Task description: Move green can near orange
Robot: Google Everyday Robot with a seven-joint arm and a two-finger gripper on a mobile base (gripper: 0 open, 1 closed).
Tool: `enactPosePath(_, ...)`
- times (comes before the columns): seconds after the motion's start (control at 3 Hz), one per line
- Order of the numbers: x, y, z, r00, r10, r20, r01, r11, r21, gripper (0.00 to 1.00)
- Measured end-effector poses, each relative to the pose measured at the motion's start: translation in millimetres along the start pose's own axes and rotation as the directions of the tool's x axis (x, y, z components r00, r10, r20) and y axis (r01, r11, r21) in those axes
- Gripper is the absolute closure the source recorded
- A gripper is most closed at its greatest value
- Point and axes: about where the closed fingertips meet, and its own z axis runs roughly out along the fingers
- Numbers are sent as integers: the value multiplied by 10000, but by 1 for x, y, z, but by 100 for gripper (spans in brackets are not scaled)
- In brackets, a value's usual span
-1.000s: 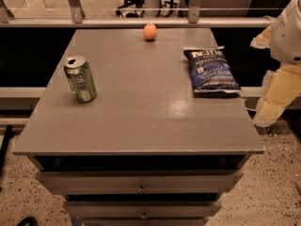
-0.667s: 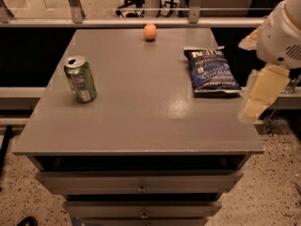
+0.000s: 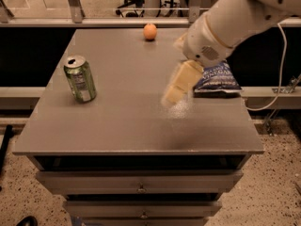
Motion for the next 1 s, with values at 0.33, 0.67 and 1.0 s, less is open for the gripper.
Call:
enactPosePath(0.33,-70,-9,37,9833,-27,1817,67,9997,-214,0)
enactPosePath(0.67,-72,-9,39,9826,-54,1854,100,9997,-237,0)
enactPosePath(1.0,-79,-8,46,9790,-112,2036,171,9995,-271,0)
